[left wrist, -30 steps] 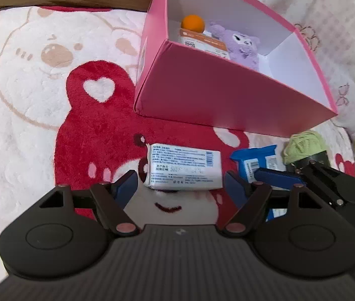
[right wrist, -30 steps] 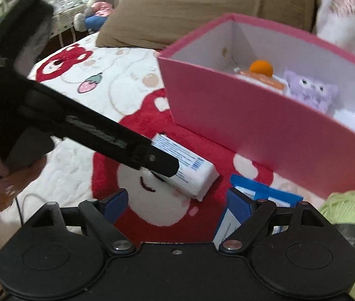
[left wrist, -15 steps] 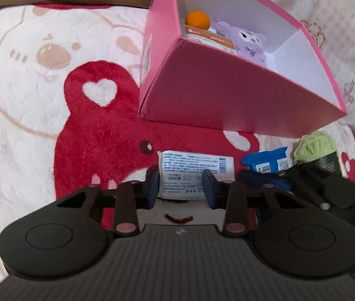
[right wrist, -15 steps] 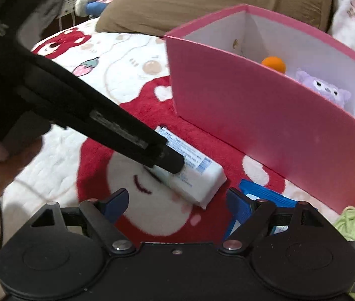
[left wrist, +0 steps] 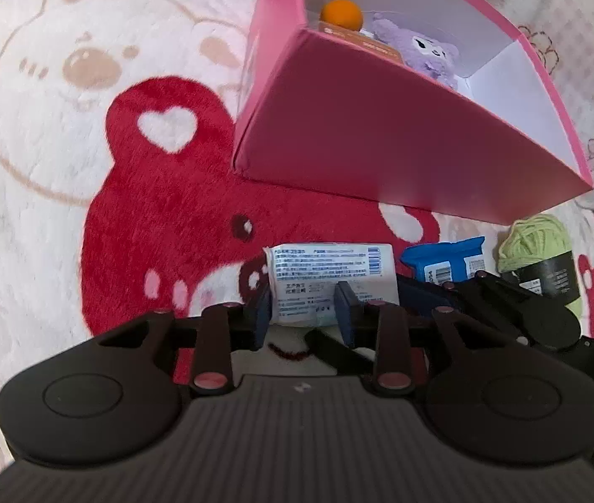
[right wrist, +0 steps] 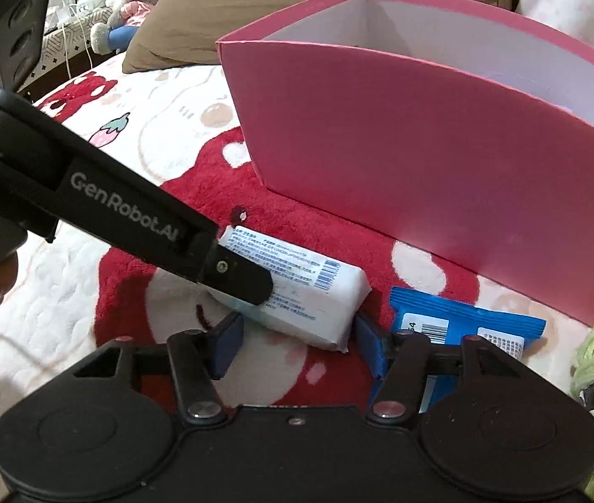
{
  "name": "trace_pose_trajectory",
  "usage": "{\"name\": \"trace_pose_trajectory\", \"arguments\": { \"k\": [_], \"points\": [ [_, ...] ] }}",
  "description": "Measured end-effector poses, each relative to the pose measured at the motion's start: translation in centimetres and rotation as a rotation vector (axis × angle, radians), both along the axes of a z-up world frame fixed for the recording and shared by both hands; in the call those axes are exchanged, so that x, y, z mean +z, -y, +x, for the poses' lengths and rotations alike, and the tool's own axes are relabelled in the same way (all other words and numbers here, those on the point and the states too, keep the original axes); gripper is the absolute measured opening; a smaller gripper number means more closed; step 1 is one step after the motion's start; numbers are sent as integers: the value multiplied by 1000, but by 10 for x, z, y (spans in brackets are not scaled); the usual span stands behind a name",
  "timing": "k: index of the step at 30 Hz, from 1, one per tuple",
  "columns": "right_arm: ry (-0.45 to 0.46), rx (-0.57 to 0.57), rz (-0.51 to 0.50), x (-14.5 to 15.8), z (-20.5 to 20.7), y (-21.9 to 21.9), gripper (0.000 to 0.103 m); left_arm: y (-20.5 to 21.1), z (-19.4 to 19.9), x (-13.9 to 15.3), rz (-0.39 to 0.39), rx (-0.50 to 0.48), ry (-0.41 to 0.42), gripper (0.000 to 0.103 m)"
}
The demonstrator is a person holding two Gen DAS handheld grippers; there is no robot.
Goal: Organize objects
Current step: 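Close the left gripper on the white soap box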
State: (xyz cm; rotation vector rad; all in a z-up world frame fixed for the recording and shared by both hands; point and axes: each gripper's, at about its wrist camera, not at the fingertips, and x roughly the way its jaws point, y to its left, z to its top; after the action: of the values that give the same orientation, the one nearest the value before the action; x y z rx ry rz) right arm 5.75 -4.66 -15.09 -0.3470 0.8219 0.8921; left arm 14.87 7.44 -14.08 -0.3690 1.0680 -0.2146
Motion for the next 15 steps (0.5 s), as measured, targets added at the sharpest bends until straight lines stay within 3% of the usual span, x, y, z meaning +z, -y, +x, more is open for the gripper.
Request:
{"name": "trace_pose_trajectory", "arguments": {
  "k": [5,10,15],
  "points": [
    [33,7,12,-1,0,1,69,9,0,5,42,-7,24,38],
    [46,12,4,4,-4,4,70,8,0,11,7,-22,17,38],
    [15,-11,28,15,-5,13,71,16,-7,24,23,-52,38,39]
  ]
}}
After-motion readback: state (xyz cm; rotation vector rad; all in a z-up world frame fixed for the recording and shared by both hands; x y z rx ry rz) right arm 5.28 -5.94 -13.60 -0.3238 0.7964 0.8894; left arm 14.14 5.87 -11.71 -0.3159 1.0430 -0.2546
